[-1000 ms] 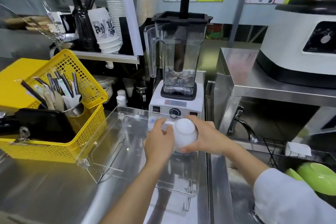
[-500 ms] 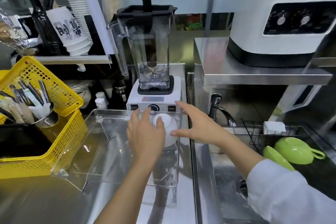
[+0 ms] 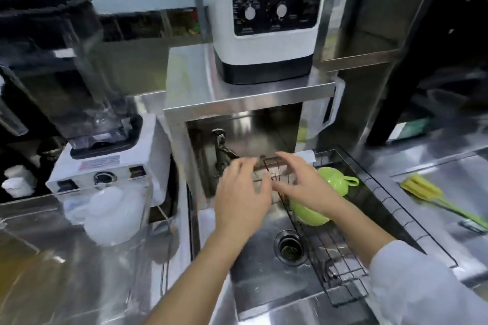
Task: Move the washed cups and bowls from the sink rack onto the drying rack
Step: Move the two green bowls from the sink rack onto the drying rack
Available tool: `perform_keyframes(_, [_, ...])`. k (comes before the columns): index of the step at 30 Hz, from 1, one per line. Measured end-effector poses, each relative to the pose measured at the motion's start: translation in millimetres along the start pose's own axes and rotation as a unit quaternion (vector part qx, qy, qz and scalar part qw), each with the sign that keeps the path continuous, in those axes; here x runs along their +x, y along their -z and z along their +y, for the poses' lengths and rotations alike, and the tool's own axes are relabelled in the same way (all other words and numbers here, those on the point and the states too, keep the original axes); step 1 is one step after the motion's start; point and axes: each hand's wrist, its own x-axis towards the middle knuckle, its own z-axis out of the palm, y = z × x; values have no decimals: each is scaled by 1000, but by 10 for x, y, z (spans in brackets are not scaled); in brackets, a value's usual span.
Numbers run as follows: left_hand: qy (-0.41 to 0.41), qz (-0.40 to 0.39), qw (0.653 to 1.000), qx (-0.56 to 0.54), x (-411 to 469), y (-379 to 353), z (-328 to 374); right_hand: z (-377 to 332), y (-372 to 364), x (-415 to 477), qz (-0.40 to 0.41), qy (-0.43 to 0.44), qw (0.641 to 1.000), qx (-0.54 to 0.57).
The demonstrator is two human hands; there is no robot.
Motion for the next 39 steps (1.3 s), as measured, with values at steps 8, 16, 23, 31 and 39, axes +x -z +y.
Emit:
perform_keyframes(8, [3,-122,983,138,327,-1110,125,1202,271,-92,98,-267,958,46])
perform_keyframes(16, [22,-218,921,321,434,-1723,94,1784,111,-63,-54,-432,873,219])
perform_keyframes(23, [47,-210,915,342,463,-1783,164,1799,13,-76,-48,-447,800,397])
perform_keyframes(31, [223,-151,957,109,589,-1374,270,1461,267,-64,-3,-370,773,516])
perform_keyframes(39, [318,-115,885,-321,546,-908,195,937,249,-29,-128,-138,723,665])
